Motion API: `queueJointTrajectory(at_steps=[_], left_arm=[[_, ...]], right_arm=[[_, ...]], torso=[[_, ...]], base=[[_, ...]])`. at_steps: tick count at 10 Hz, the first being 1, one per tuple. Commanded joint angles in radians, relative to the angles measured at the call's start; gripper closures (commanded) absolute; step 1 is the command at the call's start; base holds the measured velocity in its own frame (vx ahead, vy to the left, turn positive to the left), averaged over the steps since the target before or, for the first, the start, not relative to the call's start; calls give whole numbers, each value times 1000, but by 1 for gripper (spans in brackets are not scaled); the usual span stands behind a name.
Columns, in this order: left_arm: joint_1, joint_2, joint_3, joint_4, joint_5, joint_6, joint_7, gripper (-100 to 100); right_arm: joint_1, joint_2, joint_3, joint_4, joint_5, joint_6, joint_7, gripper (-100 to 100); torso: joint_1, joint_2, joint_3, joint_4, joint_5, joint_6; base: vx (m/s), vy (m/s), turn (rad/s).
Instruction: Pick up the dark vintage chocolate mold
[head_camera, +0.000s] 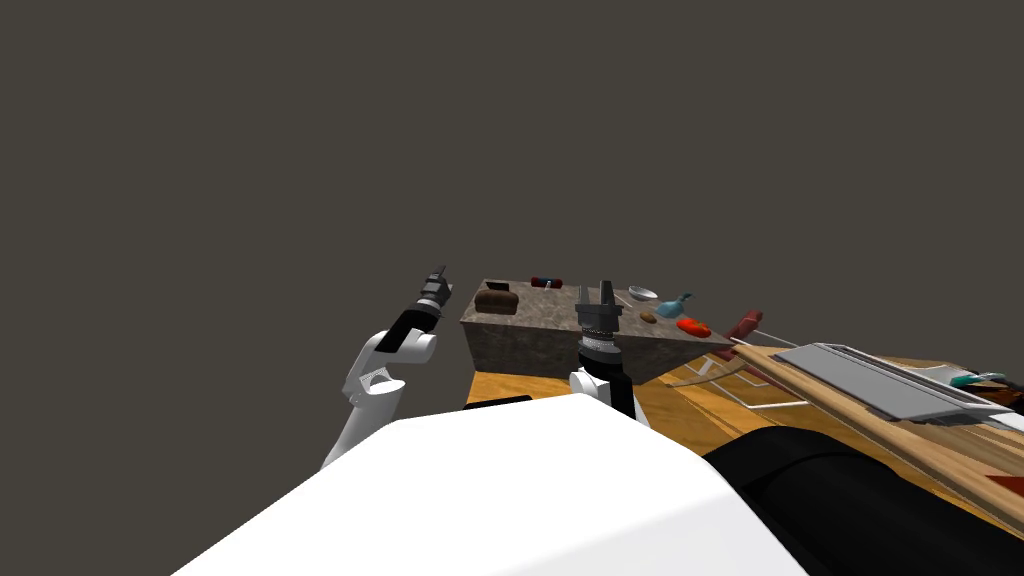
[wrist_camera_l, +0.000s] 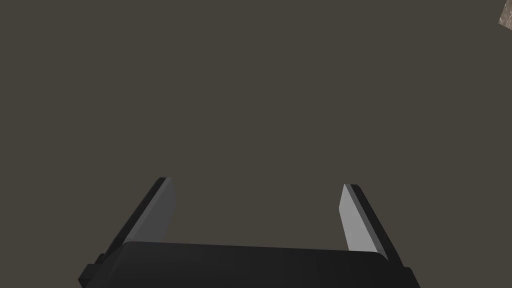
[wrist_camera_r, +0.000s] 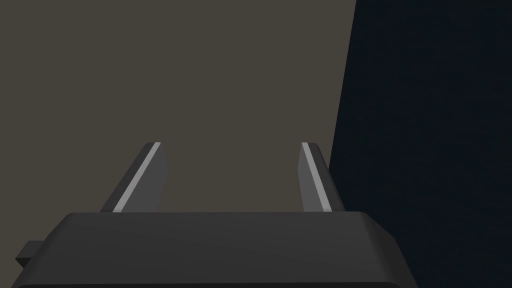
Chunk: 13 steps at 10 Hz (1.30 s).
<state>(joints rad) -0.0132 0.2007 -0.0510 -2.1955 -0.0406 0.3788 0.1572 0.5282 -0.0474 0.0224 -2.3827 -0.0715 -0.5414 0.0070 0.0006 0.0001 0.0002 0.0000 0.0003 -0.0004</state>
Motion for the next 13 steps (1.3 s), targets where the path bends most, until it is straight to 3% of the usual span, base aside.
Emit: queueJointTrajectory(at_steps=[1, 2, 3, 5, 6, 8, 9, 11, 12, 13], left_arm=[[-41, 2, -1, 6, -5, 50, 18, -100], [-41, 2, -1, 6, -5, 77, 18, -100], [-81, 1, -3, 12, -10, 106, 35, -100], [-81, 1, -3, 12, -10, 155, 35, -100], [-121, 0, -5, 20, -14, 185, 54, -100], [-121, 0, -5, 20, -14, 228, 54, -100], [-160, -3, -6, 28, -17, 261, 73, -100], [-160, -3, -6, 28, -17, 302, 73, -100], [-199, -7, -8, 37, -19, 341, 93, -100], [-199, -7, -8, 37, -19, 366, 93, -100]], right_arm=[[0, 0, 0, 0, 0, 0, 0, 0], [0, 0, 0, 0, 0, 0, 0, 0], [0, 0, 0, 0, 0, 0, 0, 0], [0, 0, 0, 0, 0, 0, 0, 0], [0, 0, 0, 0, 0, 0, 0, 0], [0, 0, 0, 0, 0, 0, 0, 0], [0, 0, 0, 0, 0, 0, 0, 0], [0, 0, 0, 0, 0, 0, 0, 0], [0, 0, 0, 0, 0, 0, 0, 0], [0, 0, 0, 0, 0, 0, 0, 0]], torso=[[0, 0, 0, 0, 0, 0], [0, 0, 0, 0, 0, 0], [0, 0, 0, 0, 0, 0], [0, 0, 0, 0, 0, 0], [0, 0, 0, 0, 0, 0], [0, -1, 0, 0, 0, 0], [0, -1, 0, 0, 0, 0], [0, -1, -1, 0, 0, 0], [0, -1, -1, 0, 0, 0], [-1, -1, -1, 0, 0, 0]], base=[[-12, 7, -74], [-12, 12, -52], [-10, 16, -74], [-4, 12, -29], [-2, 5, -84], [-1, 4, -26], [4, 2, -118], [4, 5, -18], [8, 1, -115], [10, 5, -63]])
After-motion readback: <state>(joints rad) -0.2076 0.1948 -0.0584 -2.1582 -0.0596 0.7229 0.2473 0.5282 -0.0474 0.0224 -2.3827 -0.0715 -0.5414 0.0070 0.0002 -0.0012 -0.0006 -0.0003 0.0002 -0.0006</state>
